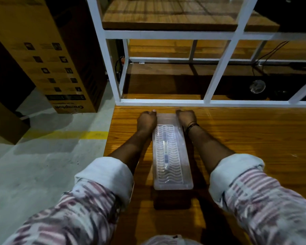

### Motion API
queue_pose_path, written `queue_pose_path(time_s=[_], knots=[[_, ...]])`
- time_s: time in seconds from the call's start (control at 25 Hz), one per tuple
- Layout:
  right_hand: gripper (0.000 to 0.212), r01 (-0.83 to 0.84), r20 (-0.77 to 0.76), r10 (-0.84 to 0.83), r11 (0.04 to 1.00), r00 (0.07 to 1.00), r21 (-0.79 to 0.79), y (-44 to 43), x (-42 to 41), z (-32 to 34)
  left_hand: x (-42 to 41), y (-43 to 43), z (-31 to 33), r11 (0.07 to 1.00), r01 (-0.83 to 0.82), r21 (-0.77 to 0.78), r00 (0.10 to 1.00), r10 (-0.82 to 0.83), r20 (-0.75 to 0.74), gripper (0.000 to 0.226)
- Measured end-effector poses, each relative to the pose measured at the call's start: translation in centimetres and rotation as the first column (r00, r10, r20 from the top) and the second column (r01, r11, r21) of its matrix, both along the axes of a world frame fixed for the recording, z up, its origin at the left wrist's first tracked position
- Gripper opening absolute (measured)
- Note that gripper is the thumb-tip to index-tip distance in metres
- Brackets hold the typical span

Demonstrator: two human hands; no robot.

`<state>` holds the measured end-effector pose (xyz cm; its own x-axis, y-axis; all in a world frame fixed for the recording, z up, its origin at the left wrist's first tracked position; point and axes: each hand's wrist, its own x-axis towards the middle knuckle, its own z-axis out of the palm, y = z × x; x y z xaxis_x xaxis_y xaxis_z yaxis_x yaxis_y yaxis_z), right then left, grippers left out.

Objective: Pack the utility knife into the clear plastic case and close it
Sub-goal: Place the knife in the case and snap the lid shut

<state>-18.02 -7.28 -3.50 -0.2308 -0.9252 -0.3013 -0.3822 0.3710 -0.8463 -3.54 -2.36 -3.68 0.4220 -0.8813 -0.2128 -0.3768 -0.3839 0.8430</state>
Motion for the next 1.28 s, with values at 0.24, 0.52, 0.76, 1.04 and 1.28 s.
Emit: queue_pose_path(time_s=[0.24, 0.52, 0.76, 1.04, 1.28], knots=[[0.049, 0.07, 0.122, -0.067, 0.997, 0.99, -0.018, -0.1, 0.3, -1.3, 0.2, 0.0, -0.5, 0.999, -0.036, 0.005, 0.994, 0.036, -0.104, 0.047], [0.038, 0.087, 0.001, -0.088, 0.978, 0.996, -0.192, 1.4, 0.8, -1.9, 0.0, 0.5, -0.4, 0.997, -0.074, -0.001, 0.975, 0.073, -0.21, 0.042], [0.029, -0.002, -0.044, -0.008, 0.977, 0.999, -0.213, 5.6, -0.1, -1.1, 0.3, 5.3, -0.8, 1.0, -0.021, -0.006, 0.993, 0.02, -0.117, 0.06], [0.037, -0.14, -0.155, 0.116, 0.977, 0.981, -0.159, 13.6, -1.7, -1.9, -0.5, 11.9, -2.3, 0.997, -0.035, 0.07, 0.993, 0.042, -0.113, 0.044], [0.042, -0.114, -0.18, 0.074, 0.968, 0.981, -0.224, 13.7, -1.1, -2.0, -2.0, 12.5, -2.1, 0.999, -0.053, -0.015, 0.997, 0.052, -0.052, 0.037]])
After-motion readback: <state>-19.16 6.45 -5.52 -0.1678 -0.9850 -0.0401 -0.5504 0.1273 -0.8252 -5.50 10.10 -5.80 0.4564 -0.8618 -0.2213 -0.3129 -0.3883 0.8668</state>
